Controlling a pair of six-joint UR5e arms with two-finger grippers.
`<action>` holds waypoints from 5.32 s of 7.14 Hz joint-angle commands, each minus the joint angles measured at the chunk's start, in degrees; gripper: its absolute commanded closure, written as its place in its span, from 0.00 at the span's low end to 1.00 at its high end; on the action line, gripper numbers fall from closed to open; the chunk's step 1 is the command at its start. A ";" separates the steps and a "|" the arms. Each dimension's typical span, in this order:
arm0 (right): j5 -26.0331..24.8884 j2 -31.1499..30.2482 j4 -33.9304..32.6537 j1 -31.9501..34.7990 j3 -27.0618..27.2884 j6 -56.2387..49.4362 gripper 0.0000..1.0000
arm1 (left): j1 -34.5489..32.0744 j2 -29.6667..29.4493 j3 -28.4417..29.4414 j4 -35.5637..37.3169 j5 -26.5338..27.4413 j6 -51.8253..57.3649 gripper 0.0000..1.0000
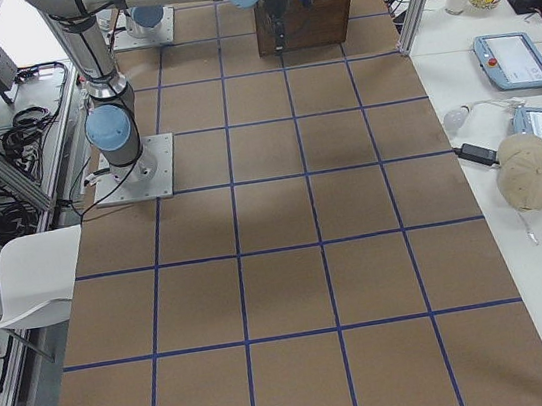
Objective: Open drawer and put corn inside
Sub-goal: 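Lower the left gripper onto the white drawer handle and grasp it, then pull the drawer handle outward with the left gripper, then release the handle and move the left gripper toward the corn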
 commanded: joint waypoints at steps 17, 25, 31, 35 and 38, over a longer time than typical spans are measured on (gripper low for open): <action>0.00 0.04 0.01 0.00 0.00 0.00 0.00 | 5.49 -1.87 5.18 -1.31 3.25 10.17 0.00; 0.00 -0.05 -0.08 0.00 0.00 0.00 0.00 | 8.21 -3.19 6.58 -1.58 4.30 15.43 0.00; 0.00 0.04 0.01 0.00 0.00 0.00 0.00 | 8.48 -3.63 8.52 -2.46 6.41 16.67 0.00; 0.00 0.04 -0.08 0.00 0.00 0.00 0.00 | 9.27 -3.63 9.30 -2.19 9.31 19.31 0.00; 0.00 -0.05 0.00 0.00 0.00 0.00 0.00 | 9.36 -1.89 10.10 -3.42 9.75 19.23 0.00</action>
